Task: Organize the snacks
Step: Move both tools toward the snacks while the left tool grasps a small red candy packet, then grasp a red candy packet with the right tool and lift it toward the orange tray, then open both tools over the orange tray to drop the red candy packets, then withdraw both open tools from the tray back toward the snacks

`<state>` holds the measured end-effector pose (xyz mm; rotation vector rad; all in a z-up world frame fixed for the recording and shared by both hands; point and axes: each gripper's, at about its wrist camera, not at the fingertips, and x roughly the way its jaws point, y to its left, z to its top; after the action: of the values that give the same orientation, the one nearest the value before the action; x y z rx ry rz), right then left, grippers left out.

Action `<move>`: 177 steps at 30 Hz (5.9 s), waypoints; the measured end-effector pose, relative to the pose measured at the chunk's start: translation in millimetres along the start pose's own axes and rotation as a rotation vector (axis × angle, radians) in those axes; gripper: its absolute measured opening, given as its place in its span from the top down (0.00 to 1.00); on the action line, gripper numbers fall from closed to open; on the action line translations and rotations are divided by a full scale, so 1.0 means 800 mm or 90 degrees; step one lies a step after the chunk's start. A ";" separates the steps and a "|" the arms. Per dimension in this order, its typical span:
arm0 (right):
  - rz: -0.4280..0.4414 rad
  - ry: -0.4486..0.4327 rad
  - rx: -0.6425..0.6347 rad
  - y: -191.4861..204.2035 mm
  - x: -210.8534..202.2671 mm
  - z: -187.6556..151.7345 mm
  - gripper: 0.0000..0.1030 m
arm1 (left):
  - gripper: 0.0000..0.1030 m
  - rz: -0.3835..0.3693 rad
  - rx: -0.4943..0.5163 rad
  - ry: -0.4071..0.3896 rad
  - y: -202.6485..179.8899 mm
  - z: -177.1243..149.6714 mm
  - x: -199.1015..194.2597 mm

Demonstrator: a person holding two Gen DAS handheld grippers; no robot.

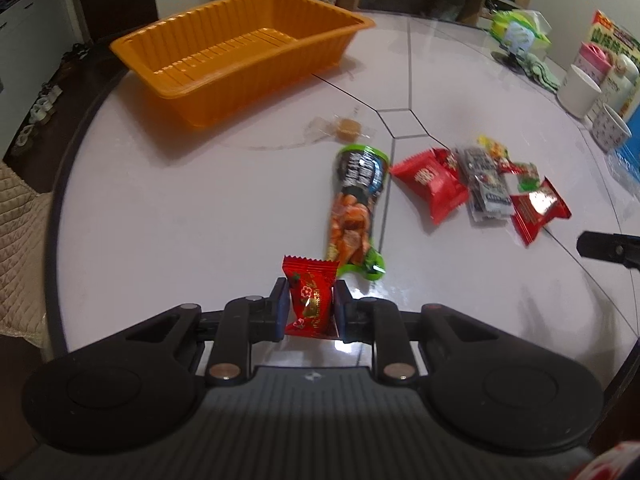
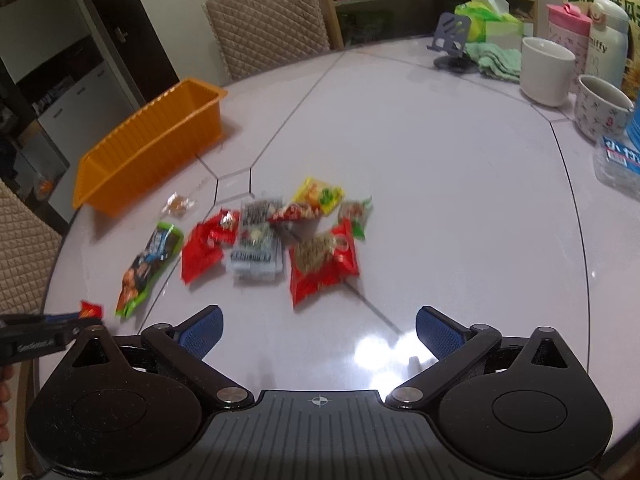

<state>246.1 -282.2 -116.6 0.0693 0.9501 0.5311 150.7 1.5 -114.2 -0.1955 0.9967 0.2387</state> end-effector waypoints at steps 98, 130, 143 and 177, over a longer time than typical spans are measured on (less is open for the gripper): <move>0.221 -0.030 -0.100 0.223 0.270 0.286 0.42 | 0.80 0.008 -0.178 -0.057 0.116 0.276 0.115; 0.198 -0.054 -0.087 0.190 0.179 0.263 0.41 | 0.59 -0.018 -0.156 -0.130 0.099 0.257 0.028; 0.182 -0.071 -0.058 0.153 0.088 0.202 0.36 | 0.55 -0.033 -0.106 -0.129 0.077 0.185 -0.043; 0.066 -0.008 -0.010 0.066 -0.034 0.026 0.34 | 0.53 -0.100 -0.021 -0.029 -0.006 0.049 -0.069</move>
<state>228.5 -245.3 -68.5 0.1080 0.9342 0.6329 154.8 1.5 -46.4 -0.2954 0.9276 0.1154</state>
